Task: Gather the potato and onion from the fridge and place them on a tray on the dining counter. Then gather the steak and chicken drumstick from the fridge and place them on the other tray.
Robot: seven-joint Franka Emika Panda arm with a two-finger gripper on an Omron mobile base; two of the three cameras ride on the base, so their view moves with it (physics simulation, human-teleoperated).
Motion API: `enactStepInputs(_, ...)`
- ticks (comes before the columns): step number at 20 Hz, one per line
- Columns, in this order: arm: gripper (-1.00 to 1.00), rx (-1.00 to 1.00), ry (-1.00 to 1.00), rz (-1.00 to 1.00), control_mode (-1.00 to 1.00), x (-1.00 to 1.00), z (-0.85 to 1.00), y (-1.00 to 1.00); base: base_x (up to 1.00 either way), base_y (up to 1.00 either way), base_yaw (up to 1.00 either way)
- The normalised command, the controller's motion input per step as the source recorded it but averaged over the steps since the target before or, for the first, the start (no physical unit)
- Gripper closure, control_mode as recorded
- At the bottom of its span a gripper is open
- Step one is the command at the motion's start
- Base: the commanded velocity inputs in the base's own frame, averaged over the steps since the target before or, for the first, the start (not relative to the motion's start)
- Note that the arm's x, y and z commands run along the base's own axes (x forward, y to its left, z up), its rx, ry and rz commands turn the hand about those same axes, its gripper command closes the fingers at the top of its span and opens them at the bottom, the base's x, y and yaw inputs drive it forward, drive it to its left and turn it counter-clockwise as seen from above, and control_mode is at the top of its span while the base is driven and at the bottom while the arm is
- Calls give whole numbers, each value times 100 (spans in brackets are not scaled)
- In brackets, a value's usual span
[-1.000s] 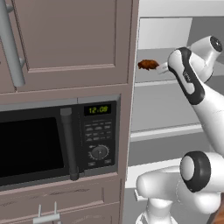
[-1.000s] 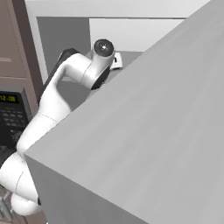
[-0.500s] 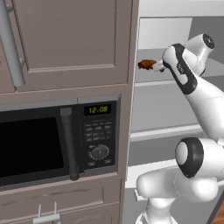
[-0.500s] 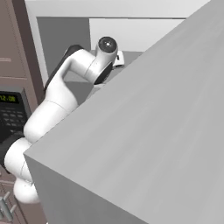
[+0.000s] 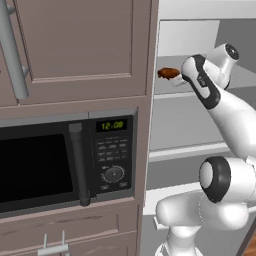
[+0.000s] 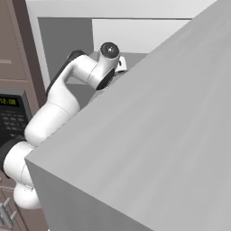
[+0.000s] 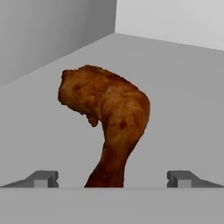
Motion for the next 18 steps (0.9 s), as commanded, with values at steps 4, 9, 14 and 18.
enactStepInputs(4,-100,-3,-1,0,-100,25,-26,23,0,0,0)
enactStepInputs(9,100,-2,-7,0,-100,36,-15,23,0,0,0)
enactStepInputs(14,100,0,-6,0,-100,36,-13,4,0,0,0)
enactStepInputs(18,100,0,-1,0,-100,14,-6,0,0,0,0)
